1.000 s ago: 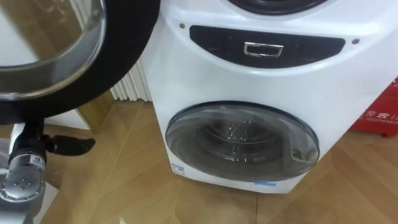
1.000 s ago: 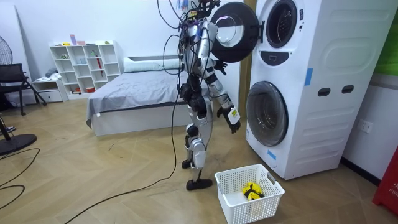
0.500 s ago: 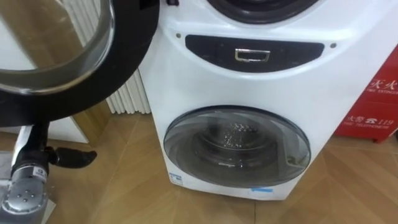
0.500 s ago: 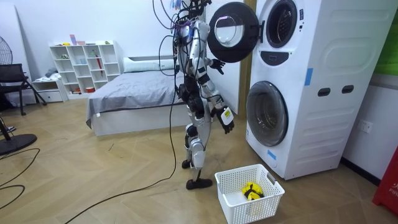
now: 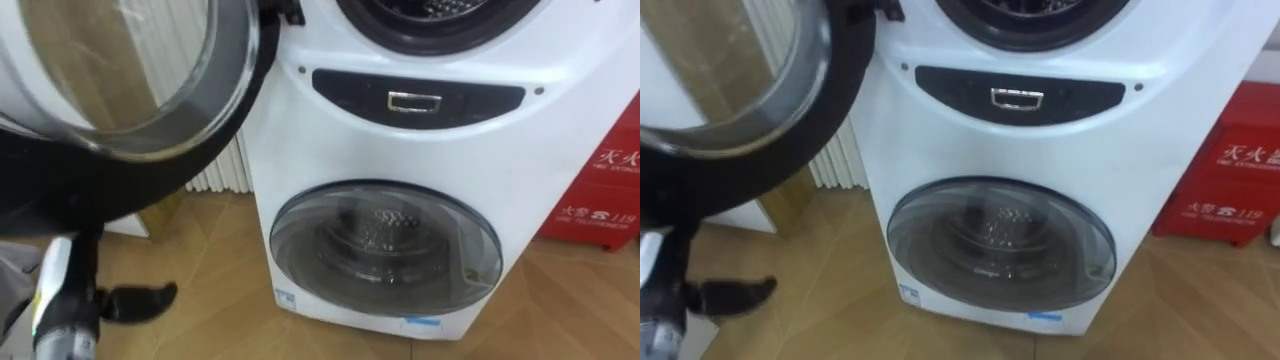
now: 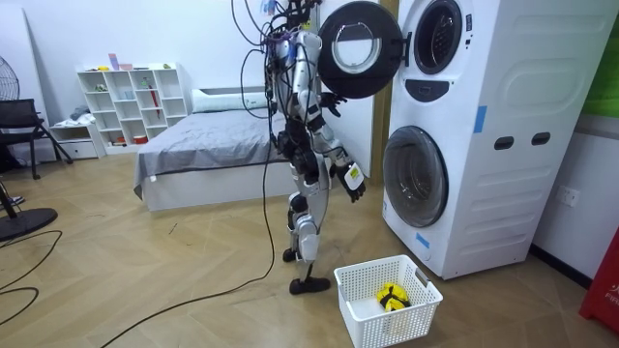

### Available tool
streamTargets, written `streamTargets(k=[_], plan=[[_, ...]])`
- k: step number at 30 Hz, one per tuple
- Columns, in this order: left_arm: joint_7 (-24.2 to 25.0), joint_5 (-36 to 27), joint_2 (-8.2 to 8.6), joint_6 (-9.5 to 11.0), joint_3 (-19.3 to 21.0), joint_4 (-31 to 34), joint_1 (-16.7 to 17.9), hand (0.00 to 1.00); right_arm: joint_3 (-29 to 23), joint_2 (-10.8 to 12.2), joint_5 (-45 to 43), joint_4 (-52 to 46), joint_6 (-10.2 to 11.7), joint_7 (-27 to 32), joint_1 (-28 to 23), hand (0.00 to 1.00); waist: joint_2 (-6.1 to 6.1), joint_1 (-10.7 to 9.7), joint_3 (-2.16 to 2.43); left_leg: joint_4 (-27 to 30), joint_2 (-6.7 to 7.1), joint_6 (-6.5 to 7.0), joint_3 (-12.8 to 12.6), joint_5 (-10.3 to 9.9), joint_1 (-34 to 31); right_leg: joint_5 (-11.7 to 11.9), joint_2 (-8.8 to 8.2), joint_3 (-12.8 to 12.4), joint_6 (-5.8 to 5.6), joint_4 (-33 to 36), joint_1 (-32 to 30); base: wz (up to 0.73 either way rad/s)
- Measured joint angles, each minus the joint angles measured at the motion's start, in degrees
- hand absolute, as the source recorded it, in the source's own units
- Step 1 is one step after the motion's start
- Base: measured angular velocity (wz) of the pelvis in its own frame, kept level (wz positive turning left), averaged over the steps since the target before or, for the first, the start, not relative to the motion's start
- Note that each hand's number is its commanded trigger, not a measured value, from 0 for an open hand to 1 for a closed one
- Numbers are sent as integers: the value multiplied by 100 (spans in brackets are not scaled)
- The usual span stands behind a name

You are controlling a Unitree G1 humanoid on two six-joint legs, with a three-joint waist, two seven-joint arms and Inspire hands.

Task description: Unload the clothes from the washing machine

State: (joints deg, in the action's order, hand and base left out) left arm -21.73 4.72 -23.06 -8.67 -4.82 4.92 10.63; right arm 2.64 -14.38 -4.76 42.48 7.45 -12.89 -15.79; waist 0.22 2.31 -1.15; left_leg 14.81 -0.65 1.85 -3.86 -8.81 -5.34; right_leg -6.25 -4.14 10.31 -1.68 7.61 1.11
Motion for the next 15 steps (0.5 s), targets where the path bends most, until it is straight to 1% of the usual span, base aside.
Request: streamTargets(k=[2, 4, 9, 13, 15], plan=[[7, 58, 62, 1, -88, 66, 48, 0, 59, 5, 24, 4, 6, -19, 32, 0, -22, -59, 0, 3, 40, -1, 85, 5, 2, -63, -26, 52, -8, 17, 5, 18], [6, 105, 189, 2, -104, 126, 48, 0, 63, 82, 31, 107, 21, -44, 96, 0, -78, -62, -5, -6, 40, -10, 108, 31, -6, -69, -26, 82, -4, 19, 0, 7], [0, 309, 208, 15, -97, 181, 48, 0, 77, 121, 31, 186, 25, -66, 120, 0, -184, -48, 2, 13, 50, -13, 151, 33, -47, -71, -17, 104, 0, 7, -6, 2], [-4, 448, 276, 23, -64, 183, 48, 0, 77, 131, 28, 303, 35, -54, 193, 0, -206, -27, 7, 9, 55, -12, 162, 32, -51, -70, -19, 121, -2, 6, -5, 1], [-5, 513, 434, 34, -40, 183, 48, 0, 79, 157, 20, 438, 53, -41, 258, 0, -205, -27, 7, -8, 56, -13, 172, 32, -52, -71, -18, 142, -2, 5, -4, 2]])
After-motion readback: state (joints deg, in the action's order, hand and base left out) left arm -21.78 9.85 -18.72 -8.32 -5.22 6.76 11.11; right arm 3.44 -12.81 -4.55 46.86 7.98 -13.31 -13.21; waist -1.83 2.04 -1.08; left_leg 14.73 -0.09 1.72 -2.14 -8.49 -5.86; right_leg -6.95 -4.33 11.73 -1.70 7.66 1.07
